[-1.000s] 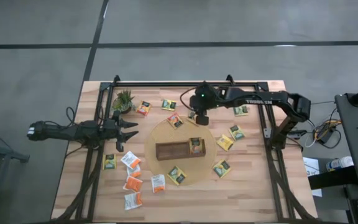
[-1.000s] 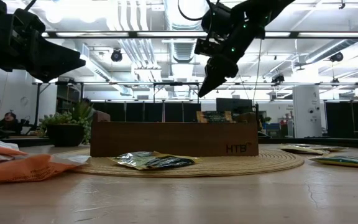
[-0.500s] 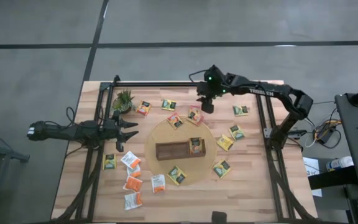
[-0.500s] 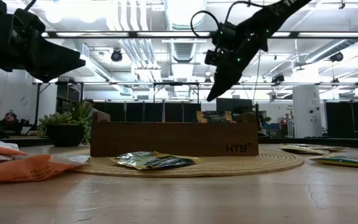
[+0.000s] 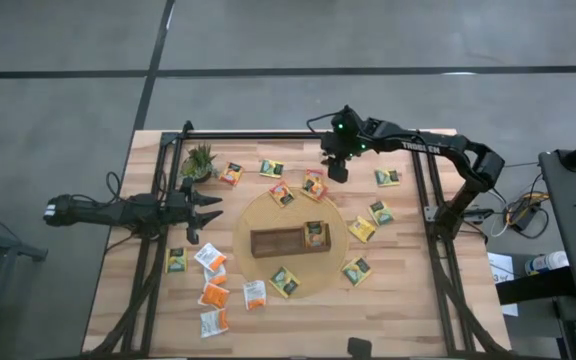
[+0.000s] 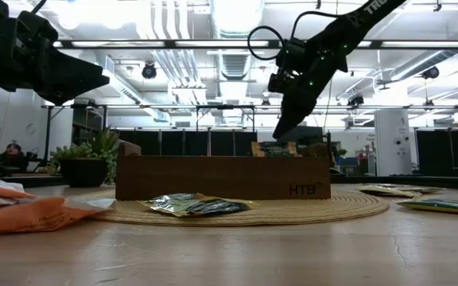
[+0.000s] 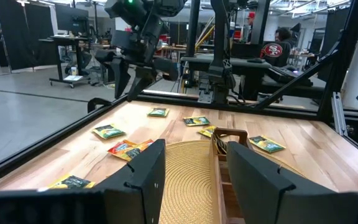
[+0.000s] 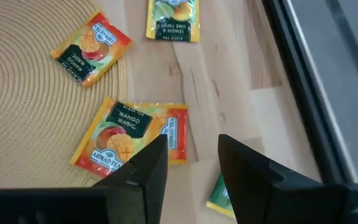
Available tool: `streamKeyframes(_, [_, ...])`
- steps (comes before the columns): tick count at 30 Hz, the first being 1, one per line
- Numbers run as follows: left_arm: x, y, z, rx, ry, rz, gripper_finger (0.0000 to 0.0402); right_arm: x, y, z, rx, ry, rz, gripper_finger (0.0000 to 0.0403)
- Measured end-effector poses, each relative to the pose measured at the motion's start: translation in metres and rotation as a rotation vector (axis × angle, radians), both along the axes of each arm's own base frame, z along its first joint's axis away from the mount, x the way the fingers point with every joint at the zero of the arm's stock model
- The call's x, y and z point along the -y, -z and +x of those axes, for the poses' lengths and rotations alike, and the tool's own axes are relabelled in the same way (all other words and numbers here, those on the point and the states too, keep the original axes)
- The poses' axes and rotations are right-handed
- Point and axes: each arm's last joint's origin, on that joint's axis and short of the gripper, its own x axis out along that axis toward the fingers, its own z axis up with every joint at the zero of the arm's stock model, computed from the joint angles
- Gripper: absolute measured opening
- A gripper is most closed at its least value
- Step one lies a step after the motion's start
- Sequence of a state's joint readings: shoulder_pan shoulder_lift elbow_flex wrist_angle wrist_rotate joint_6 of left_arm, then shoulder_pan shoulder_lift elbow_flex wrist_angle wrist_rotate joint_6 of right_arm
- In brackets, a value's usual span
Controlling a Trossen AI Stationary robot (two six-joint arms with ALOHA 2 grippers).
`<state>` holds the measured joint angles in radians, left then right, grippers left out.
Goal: Pick & Place Tea
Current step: Put the orange tea bag into the right section of the wooden organizer
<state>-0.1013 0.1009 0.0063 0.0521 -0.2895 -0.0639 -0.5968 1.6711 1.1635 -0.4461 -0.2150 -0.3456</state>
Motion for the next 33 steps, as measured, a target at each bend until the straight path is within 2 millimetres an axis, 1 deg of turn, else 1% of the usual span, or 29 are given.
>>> streamKeyframes(5, [0.0, 0.0, 0.0, 0.0, 0.0, 0.0, 0.0165, -0.004, 0.011, -0.005, -0.026, 0.061, 0.079, 0.0138])
streamKeyframes(12, [0.0, 0.0, 0.0, 0.0, 0.0, 0.0, 0.0165, -0.013, 0.032, -0.014, -0.035, 0.124, 0.261, 0.0136])
streamKeyframes(20, [0.0, 0.0, 0.0, 0.0, 0.0, 0.0, 0.0165, -0.019, 0.058, -0.021, 0.023, 0.25, 0.343, 0.0128])
streamKeyframes(24, [0.0, 0.0, 0.0, 0.0, 0.0, 0.0, 0.0165, -0.021, 0.064, -0.023, 0.031, 0.275, 0.36, 0.013])
streamKeyframes(28, [0.0, 0.0, 0.0, 0.0, 0.0, 0.0, 0.0165, -0.022, 0.069, -0.024, 0.08, 0.286, 0.389, 0.0136])
streamKeyframes(33, [0.0, 0.0, 0.0, 0.0, 0.0, 0.0, 0.0165, -0.024, 0.073, -0.027, 0.072, 0.285, 0.409, 0.0142])
